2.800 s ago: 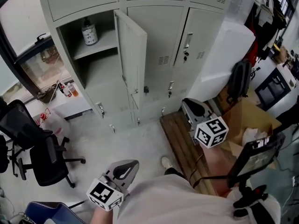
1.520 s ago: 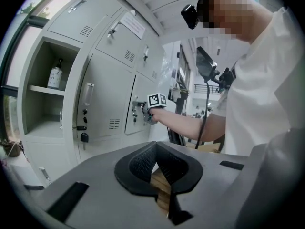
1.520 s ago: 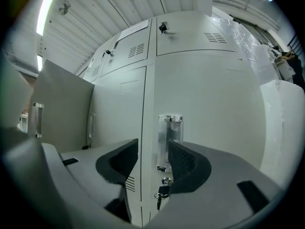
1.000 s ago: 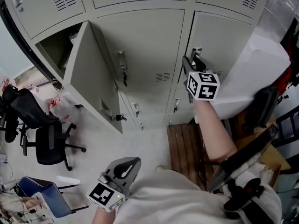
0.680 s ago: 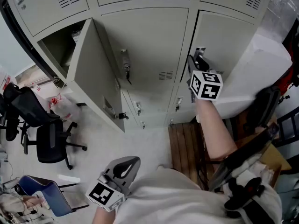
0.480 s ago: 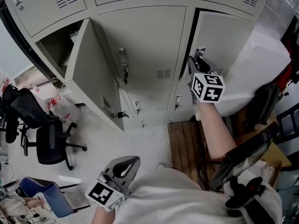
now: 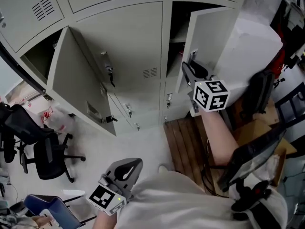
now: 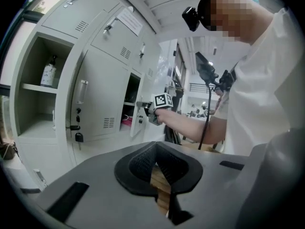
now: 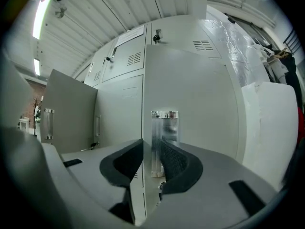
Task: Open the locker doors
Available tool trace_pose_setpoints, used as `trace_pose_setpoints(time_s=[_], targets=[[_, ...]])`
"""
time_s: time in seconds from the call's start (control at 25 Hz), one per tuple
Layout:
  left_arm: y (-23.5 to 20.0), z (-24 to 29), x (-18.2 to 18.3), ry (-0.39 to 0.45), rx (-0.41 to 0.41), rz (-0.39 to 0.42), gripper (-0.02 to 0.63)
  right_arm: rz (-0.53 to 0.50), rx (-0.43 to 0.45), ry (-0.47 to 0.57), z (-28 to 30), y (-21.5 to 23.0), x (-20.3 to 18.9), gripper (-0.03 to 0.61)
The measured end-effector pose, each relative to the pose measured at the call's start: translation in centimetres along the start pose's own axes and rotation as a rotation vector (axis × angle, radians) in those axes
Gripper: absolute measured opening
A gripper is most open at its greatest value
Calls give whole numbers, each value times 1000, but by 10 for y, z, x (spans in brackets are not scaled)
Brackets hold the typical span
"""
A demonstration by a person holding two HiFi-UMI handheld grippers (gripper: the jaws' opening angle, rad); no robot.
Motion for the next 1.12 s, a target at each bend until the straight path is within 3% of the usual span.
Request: trace_pose_setpoints(time_s=[0.44,0.92,1.12], targets=[[14,28,6,-16,-92,27,11,7,38,-1,-56,16,-3,104],[32,73,12,-34,-204,67,11,4,-11,4,-121,42,-8,104],[38,90,12,-40,-249,73,11,14,-33,-8,-148,57,-10,70]])
Point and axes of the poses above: the fingertips, and each gripper's own axes: z forward along the fingers, y to its right, x out of its top, the point moved 8 cm from there along -z, backward along the fingers
